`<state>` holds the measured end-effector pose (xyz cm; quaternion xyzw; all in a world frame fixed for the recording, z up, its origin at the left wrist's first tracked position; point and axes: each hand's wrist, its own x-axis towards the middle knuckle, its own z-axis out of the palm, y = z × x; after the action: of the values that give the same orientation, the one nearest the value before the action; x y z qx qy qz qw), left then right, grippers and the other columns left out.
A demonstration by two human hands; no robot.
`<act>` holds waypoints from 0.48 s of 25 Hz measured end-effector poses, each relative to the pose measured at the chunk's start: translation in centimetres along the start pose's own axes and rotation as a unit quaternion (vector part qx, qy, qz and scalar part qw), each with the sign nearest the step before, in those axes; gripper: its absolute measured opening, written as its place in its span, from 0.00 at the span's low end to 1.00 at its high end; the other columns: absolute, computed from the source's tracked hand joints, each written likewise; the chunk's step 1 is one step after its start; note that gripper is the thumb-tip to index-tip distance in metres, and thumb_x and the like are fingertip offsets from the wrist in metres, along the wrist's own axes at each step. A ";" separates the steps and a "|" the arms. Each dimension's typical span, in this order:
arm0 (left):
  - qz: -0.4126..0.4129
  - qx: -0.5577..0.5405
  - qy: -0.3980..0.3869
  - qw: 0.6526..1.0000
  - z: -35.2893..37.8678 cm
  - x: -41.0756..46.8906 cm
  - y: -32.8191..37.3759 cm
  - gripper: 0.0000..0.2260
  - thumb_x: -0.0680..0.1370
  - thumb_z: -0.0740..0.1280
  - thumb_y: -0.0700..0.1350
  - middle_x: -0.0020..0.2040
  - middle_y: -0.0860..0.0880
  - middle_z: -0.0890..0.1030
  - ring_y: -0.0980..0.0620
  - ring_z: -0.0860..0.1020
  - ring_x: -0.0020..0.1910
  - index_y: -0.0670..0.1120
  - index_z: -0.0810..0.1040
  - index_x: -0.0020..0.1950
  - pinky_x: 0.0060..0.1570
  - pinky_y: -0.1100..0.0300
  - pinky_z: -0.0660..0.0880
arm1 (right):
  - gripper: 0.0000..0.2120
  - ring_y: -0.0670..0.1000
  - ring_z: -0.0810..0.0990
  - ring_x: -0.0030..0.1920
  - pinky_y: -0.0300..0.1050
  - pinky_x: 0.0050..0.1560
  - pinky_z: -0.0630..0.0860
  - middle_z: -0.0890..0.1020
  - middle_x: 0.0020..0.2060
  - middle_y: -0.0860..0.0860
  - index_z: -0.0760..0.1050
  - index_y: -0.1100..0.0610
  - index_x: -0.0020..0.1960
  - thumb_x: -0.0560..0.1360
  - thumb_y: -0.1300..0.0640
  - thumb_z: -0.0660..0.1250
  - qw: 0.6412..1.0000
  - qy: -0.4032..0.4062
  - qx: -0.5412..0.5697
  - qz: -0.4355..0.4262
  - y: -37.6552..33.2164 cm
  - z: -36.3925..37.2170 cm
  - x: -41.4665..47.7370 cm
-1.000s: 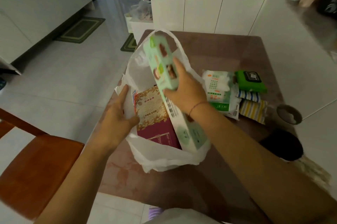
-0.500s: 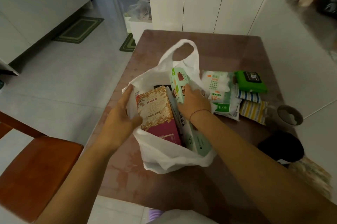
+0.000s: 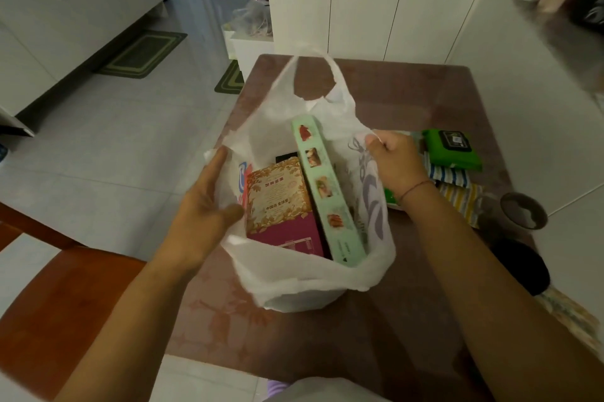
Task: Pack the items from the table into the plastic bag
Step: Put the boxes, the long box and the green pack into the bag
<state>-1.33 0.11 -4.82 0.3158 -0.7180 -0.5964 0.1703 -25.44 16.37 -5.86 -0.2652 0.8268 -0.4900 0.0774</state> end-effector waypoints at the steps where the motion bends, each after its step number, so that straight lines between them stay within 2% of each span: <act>1: -0.004 -0.012 0.005 1.000 -0.4 0.1 -0.1 0.38 0.71 0.69 0.33 0.60 0.62 0.73 0.52 0.79 0.52 0.65 0.62 0.69 0.42 0.49 0.81 | 0.19 0.59 0.63 0.32 0.47 0.35 0.64 0.67 0.30 0.64 0.68 0.71 0.35 0.79 0.60 0.58 0.999 0.015 0.032 -0.015 -0.2 -0.1 0.1; 4: -0.007 0.006 0.024 1.000 -0.5 0.0 -0.7 0.38 0.70 0.68 0.31 0.58 0.64 0.73 0.54 0.78 0.52 0.64 0.61 0.71 0.40 0.54 0.80 | 0.17 0.51 0.64 0.35 0.41 0.37 0.60 0.67 0.32 0.58 0.68 0.67 0.34 0.80 0.61 0.58 0.999 -0.020 0.036 -0.006 0.4 0.6 -0.7; 5: -0.008 0.017 0.027 0.999 -0.3 0.0 -0.9 0.39 0.70 0.69 0.31 0.58 0.63 0.71 0.54 0.78 0.52 0.63 0.60 0.71 0.41 0.55 0.80 | 0.18 0.51 0.66 0.36 0.41 0.39 0.62 0.68 0.33 0.58 0.68 0.67 0.33 0.80 0.61 0.58 0.999 -0.039 0.028 0.004 0.7 1.0 -1.2; 7: -0.014 0.030 0.029 0.999 0.2 0.1 -1.2 0.40 0.70 0.69 0.32 0.62 0.61 0.68 0.56 0.76 0.52 0.63 0.57 0.72 0.44 0.52 0.79 | 0.19 0.60 0.71 0.36 0.48 0.43 0.71 0.73 0.34 0.66 0.71 0.67 0.34 0.80 0.58 0.57 0.998 -0.039 0.035 0.017 1.5 1.4 -1.7; 8: -0.016 0.034 0.030 0.999 0.4 0.1 -1.2 0.41 0.70 0.70 0.33 0.63 0.61 0.67 0.56 0.75 0.53 0.64 0.56 0.72 0.45 0.51 0.79 | 0.20 0.65 0.74 0.41 0.53 0.47 0.74 0.76 0.39 0.70 0.74 0.69 0.39 0.81 0.55 0.56 0.998 -0.025 0.057 0.031 2.0 1.4 -1.7; 9: -0.016 0.039 0.031 0.999 0.6 0.3 -1.2 0.41 0.70 0.70 0.35 0.65 0.60 0.67 0.55 0.75 0.54 0.65 0.55 0.72 0.46 0.49 0.79 | 0.23 0.65 0.77 0.45 0.55 0.51 0.75 0.78 0.43 0.70 0.76 0.69 0.46 0.81 0.50 0.55 0.995 -0.009 0.082 0.056 2.6 1.2 -1.5; 10: -0.013 0.048 0.034 0.998 0.7 0.5 -1.1 0.42 0.70 0.71 0.36 0.66 0.58 0.67 0.53 0.75 0.55 0.66 0.54 0.72 0.46 0.48 0.78 | 0.25 0.60 0.80 0.45 0.52 0.50 0.77 0.81 0.43 0.66 0.78 0.67 0.51 0.81 0.46 0.52 0.990 0.005 0.111 0.084 3.3 0.8 -1.1; 12: -0.011 0.065 0.053 0.996 1.1 1.0 -0.8 0.42 0.69 0.72 0.40 0.68 0.55 0.68 0.51 0.75 0.55 0.65 0.51 0.72 0.46 0.45 0.78 | 0.25 0.49 0.79 0.34 0.41 0.37 0.76 0.81 0.34 0.55 0.78 0.61 0.54 0.81 0.44 0.50 0.979 0.053 0.154 0.126 5.2 -0.4 0.0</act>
<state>-2.51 0.19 -5.97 0.3647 -0.7421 -0.5327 0.1805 -27.45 18.67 -10.06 -0.1175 0.7712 -0.6110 0.1350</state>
